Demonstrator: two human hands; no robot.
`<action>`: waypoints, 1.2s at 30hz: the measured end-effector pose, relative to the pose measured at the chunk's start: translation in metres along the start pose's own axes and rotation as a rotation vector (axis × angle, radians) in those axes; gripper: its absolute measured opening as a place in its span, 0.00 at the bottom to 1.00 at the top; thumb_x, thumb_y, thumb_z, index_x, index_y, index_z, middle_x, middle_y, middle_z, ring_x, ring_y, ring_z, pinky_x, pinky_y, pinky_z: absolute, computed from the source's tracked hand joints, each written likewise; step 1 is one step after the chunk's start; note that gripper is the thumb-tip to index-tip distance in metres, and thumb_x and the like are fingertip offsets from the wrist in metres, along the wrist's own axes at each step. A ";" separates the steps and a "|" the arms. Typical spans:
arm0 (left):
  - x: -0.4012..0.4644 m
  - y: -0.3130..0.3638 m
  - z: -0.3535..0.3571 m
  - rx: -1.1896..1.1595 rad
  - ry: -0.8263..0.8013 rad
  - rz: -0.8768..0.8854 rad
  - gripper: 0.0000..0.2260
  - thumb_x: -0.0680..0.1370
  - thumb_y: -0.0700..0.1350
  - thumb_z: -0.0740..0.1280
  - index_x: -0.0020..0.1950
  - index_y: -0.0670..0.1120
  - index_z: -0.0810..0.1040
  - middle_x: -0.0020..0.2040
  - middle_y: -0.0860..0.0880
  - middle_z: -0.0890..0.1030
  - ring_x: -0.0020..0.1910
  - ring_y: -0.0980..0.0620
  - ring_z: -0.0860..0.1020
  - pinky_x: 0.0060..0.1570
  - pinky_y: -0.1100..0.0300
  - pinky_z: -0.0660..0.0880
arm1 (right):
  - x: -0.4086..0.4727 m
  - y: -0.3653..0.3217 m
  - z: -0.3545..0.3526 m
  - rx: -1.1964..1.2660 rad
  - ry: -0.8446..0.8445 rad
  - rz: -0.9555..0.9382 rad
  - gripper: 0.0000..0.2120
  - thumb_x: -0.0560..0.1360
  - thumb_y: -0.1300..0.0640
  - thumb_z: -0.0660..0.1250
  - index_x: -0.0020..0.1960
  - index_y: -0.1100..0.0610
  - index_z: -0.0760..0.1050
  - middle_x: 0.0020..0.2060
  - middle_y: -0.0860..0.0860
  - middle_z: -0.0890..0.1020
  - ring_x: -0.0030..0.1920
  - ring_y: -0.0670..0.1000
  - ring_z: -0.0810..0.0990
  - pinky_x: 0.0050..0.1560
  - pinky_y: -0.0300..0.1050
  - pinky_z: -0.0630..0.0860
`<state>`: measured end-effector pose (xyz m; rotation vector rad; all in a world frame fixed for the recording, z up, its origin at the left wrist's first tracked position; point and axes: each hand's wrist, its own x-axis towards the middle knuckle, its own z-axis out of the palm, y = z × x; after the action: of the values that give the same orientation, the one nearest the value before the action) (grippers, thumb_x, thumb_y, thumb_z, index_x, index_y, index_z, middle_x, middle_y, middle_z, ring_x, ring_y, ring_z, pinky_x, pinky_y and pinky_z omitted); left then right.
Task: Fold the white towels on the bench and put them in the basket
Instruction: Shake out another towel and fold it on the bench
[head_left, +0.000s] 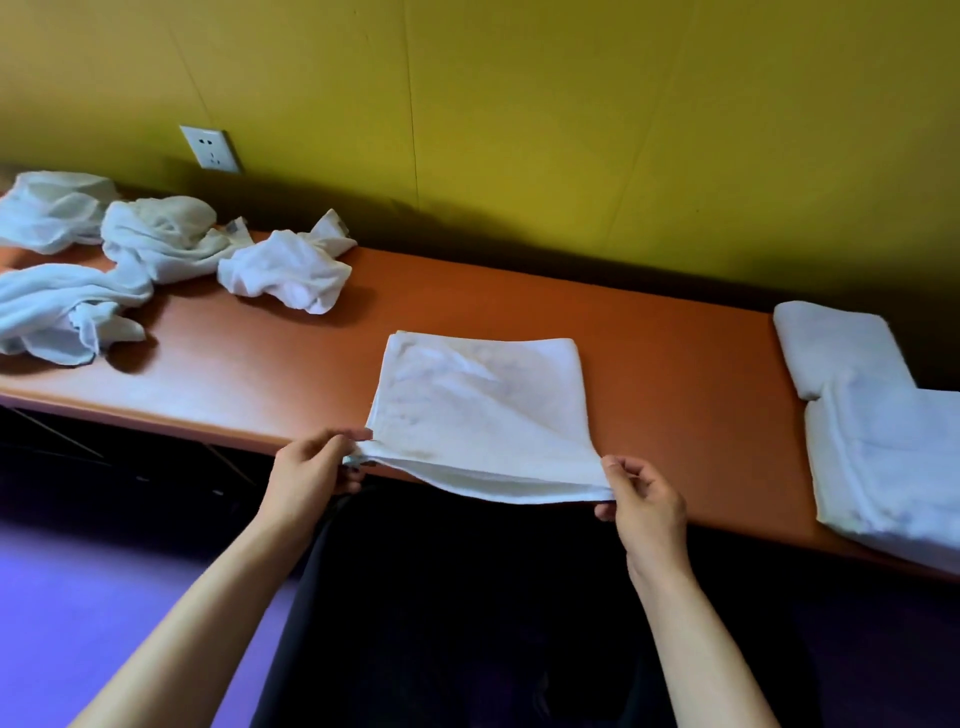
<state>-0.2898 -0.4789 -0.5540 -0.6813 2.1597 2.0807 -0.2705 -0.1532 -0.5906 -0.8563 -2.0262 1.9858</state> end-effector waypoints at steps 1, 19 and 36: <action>-0.007 0.000 -0.004 -0.075 -0.059 -0.005 0.13 0.78 0.32 0.62 0.52 0.43 0.84 0.43 0.43 0.86 0.33 0.52 0.76 0.34 0.65 0.77 | -0.004 -0.003 -0.004 0.108 -0.028 0.058 0.03 0.75 0.57 0.73 0.46 0.55 0.80 0.41 0.53 0.82 0.25 0.44 0.76 0.29 0.34 0.75; 0.094 0.011 0.044 0.438 0.175 0.317 0.12 0.81 0.54 0.65 0.48 0.45 0.77 0.41 0.50 0.81 0.38 0.50 0.78 0.38 0.54 0.73 | 0.118 -0.017 0.030 -0.415 -0.010 -0.358 0.13 0.74 0.42 0.65 0.45 0.52 0.78 0.33 0.45 0.81 0.34 0.46 0.76 0.39 0.45 0.71; 0.154 -0.029 0.082 1.035 0.221 0.716 0.15 0.79 0.55 0.59 0.62 0.51 0.77 0.58 0.46 0.78 0.52 0.38 0.73 0.54 0.45 0.71 | 0.187 -0.001 0.080 -0.862 -0.068 -0.867 0.14 0.77 0.57 0.65 0.62 0.55 0.76 0.55 0.54 0.80 0.56 0.57 0.76 0.57 0.52 0.71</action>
<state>-0.4394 -0.4401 -0.6409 0.0107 3.4063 0.6762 -0.4644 -0.1264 -0.6459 0.0751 -2.6386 0.6788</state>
